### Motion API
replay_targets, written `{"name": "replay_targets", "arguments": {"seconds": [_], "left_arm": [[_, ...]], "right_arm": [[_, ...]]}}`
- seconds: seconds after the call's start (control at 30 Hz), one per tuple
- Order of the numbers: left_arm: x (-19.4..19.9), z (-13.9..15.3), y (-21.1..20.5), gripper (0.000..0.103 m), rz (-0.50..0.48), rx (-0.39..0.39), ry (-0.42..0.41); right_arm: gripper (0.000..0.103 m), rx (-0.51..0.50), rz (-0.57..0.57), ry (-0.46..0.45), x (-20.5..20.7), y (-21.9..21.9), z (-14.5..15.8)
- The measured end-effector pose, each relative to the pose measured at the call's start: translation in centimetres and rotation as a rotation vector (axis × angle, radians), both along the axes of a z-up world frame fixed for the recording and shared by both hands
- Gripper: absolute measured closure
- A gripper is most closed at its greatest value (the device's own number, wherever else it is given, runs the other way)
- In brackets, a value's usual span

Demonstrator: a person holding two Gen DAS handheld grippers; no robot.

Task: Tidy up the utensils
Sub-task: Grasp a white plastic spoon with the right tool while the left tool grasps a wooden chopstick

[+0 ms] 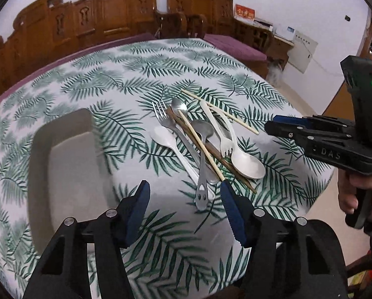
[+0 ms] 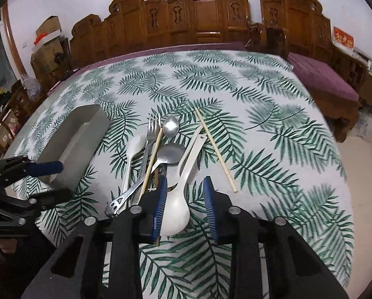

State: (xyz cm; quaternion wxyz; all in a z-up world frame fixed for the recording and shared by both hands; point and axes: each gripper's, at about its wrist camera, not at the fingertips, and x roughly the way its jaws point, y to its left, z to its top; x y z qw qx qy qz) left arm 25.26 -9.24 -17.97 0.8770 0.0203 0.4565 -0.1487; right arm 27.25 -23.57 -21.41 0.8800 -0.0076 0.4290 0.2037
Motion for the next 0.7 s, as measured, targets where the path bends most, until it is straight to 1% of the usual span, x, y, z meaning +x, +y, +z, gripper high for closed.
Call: {"name": "replay_targets", "arguments": {"seconds": [0.13, 0.2, 0.37, 0.47, 0.5, 0.57, 0.6, 0.7], "left_arm": [[0.9, -1.4, -0.7, 0.047, 0.014, 0.0, 0.022], [1.0, -1.7, -1.0, 0.047, 0.015, 0.005, 0.028], [0.7, -2.4, -1.2, 0.047, 0.022, 0.0, 0.04], [0.5, -2.6, -1.2, 0.047, 0.023, 0.002, 0.047], [0.5, -2.6, -1.2, 0.047, 0.024, 0.002, 0.048], [0.6, -2.7, -1.3, 0.047, 0.029, 0.002, 0.052], [0.6, -2.8, -1.3, 0.047, 0.031, 0.0, 0.054], [0.8, -2.7, -2.0, 0.047, 0.02, 0.0, 0.049]], "right_arm": [[0.076, 0.021, 0.017, 0.038, 1.6, 0.6, -1.9], [0.076, 0.038, 0.017, 0.068, 2.4, 0.8, -3.0], [0.079, 0.062, 0.001, 0.117, 3.8, 1.0, -4.5], [0.085, 0.078, -0.003, 0.143, 4.2, 1.0, -5.2], [0.091, 0.083, -0.002, 0.147, 4.3, 0.9, -5.2], [0.095, 0.088, -0.003, 0.144, 4.3, 0.7, -5.0], [0.099, 0.093, -0.002, 0.138, 4.3, 0.5, -4.6], [0.1, 0.105, 0.001, 0.121, 4.3, -0.3, -3.7]]}}
